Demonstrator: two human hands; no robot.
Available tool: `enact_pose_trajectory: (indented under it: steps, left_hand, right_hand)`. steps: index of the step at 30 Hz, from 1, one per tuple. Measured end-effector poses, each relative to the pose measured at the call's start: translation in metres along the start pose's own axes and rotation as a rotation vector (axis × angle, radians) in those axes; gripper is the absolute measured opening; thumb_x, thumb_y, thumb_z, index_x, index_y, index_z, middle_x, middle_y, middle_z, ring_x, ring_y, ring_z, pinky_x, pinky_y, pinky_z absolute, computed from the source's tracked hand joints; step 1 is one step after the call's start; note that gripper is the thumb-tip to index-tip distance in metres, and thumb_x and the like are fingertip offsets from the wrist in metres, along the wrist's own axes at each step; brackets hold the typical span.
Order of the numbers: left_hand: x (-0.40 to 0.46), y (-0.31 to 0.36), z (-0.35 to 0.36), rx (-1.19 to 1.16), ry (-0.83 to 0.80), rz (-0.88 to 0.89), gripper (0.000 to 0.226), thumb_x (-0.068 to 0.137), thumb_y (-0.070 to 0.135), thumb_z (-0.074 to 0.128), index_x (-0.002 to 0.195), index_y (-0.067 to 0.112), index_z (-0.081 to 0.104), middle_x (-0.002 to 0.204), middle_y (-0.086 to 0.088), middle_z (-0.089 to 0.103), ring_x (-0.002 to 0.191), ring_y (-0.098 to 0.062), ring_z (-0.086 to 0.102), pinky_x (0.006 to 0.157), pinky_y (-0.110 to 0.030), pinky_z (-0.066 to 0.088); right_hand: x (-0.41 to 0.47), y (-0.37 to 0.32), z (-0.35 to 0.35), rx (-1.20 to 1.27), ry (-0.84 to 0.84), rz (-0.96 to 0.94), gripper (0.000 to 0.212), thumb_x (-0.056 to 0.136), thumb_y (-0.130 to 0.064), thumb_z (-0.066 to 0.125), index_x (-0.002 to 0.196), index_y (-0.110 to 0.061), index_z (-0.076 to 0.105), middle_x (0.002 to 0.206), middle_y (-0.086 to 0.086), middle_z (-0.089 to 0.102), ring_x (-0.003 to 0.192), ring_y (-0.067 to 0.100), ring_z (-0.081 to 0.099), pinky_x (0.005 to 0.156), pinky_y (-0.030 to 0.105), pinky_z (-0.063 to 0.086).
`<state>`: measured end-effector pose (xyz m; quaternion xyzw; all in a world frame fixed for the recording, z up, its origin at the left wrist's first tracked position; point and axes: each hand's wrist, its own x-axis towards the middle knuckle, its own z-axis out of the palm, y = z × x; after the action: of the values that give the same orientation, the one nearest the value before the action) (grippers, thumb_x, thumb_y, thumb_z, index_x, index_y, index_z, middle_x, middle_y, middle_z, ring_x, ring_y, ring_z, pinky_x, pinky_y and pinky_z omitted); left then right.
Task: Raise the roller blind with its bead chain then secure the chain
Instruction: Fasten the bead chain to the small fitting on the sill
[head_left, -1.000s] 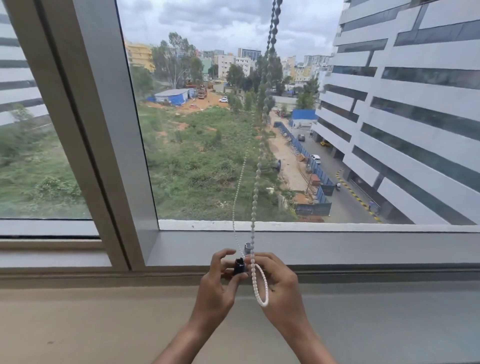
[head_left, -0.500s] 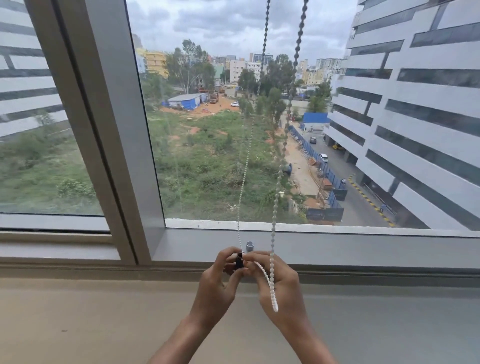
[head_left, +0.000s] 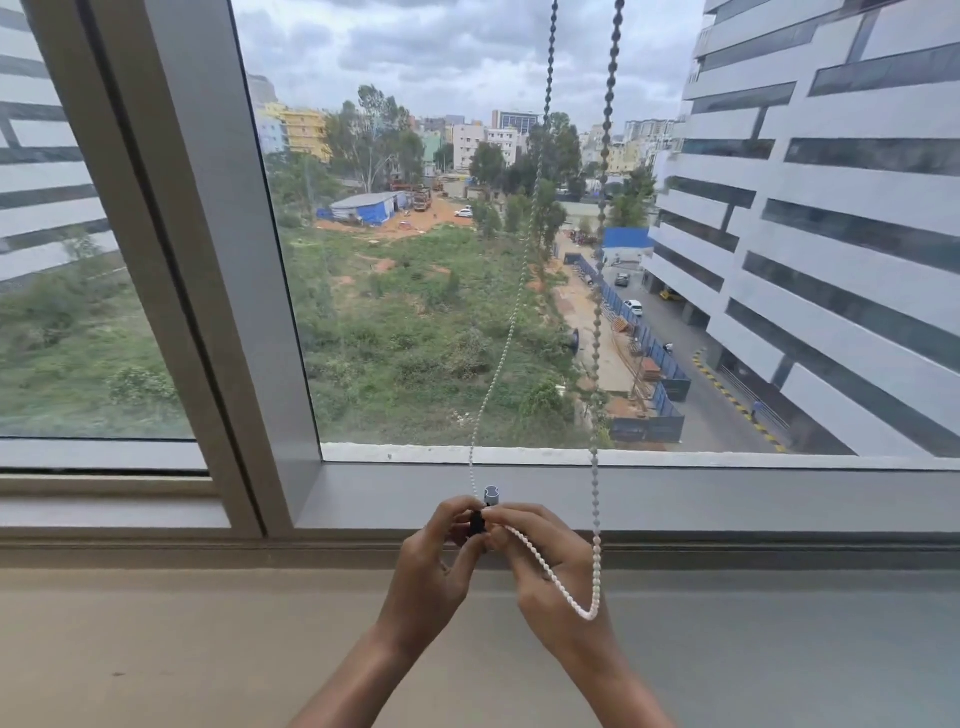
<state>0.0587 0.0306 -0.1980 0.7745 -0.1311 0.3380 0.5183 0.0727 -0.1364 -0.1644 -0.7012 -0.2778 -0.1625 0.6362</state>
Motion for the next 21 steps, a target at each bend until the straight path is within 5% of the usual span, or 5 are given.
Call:
enact_pose_trajectory:
  steps: [7, 12, 21]
  left_hand:
    - [0.004, -0.001, -0.004, -0.008, 0.012, 0.055, 0.044, 0.095, -0.002, 0.079, 0.127, 0.023, 0.064, 0.114, 0.017, 0.078, 0.103, -0.009, 0.079, 0.093, -0.019, 0.060]
    - [0.009, -0.002, -0.007, -0.030, 0.022, 0.056, 0.036, 0.095, 0.008, 0.080, 0.125, 0.021, 0.065, 0.108, 0.020, 0.077, 0.099, -0.010, 0.080, 0.090, -0.019, 0.060]
    - [0.013, -0.013, -0.015, -0.030, 0.009, 0.052, 0.040, 0.097, 0.006, 0.079, 0.127, 0.025, 0.063, 0.107, 0.015, 0.077, 0.099, -0.012, 0.081, 0.091, -0.023, 0.062]
  right_hand:
    - [0.001, 0.002, -0.003, -0.016, -0.038, 0.014, 0.041, 0.094, 0.003, 0.078, 0.121, -0.028, 0.080, 0.120, -0.001, 0.078, 0.112, 0.023, 0.078, 0.092, 0.046, 0.064]
    - [0.002, 0.005, -0.010, -0.074, -0.093, -0.024, 0.068, 0.082, 0.025, 0.068, 0.124, -0.028, 0.078, 0.122, -0.004, 0.075, 0.109, 0.024, 0.078, 0.089, 0.039, 0.064]
    - [0.015, 0.024, -0.011, -0.250, -0.003, 0.117, 0.037, 0.090, 0.011, 0.078, 0.109, -0.020, 0.083, 0.105, -0.013, 0.076, 0.088, 0.014, 0.078, 0.072, 0.029, 0.064]
